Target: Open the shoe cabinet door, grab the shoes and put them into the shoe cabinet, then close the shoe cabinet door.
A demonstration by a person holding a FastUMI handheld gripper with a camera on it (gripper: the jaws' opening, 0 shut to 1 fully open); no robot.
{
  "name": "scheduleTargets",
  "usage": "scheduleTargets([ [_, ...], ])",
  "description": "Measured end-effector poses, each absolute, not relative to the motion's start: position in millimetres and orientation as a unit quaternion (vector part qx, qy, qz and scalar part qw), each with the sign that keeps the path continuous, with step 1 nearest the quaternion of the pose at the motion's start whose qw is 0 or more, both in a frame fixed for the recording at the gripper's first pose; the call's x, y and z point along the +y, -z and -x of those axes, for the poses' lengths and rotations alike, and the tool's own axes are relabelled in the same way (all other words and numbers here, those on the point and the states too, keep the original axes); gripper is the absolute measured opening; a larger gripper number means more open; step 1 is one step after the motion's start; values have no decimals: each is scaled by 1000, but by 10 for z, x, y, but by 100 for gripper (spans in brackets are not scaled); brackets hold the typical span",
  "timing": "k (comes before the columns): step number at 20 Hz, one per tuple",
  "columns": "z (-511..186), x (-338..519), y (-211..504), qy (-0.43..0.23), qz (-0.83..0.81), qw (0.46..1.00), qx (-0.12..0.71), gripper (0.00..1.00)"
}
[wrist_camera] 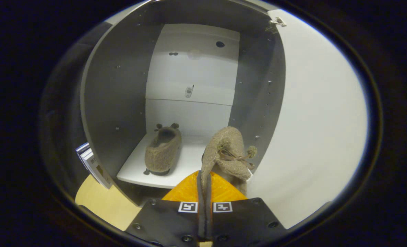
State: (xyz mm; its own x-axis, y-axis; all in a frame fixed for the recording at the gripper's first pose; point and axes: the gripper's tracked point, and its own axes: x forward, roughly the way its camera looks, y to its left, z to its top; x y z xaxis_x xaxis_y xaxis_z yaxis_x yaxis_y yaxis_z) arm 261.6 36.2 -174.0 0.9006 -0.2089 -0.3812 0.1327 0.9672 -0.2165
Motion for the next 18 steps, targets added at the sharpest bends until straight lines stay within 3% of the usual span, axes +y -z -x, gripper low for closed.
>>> scheduleTargets([
  [18, -3972, 329, 2048, 73, 135, 954, 258, 2],
])
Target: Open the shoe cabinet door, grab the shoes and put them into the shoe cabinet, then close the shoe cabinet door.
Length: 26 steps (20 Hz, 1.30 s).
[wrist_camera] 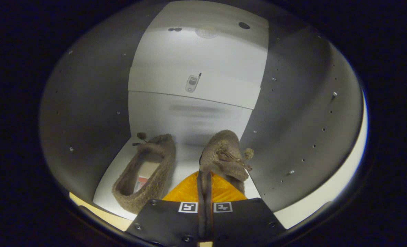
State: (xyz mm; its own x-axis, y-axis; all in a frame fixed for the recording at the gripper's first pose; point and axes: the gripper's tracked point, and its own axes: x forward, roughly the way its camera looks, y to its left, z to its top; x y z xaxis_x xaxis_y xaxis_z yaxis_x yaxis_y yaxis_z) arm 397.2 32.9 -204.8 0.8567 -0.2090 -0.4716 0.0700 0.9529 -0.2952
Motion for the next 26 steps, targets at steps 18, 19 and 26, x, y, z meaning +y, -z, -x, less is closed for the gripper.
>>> scheduleTargets([
  [18, -4201, 547, 2168, 45, 93, 962, 253, 11],
  [19, -4179, 549, 2146, 46, 90, 963, 251, 13],
  [26, -3943, 581, 1873, 46, 82, 971, 218, 23],
])
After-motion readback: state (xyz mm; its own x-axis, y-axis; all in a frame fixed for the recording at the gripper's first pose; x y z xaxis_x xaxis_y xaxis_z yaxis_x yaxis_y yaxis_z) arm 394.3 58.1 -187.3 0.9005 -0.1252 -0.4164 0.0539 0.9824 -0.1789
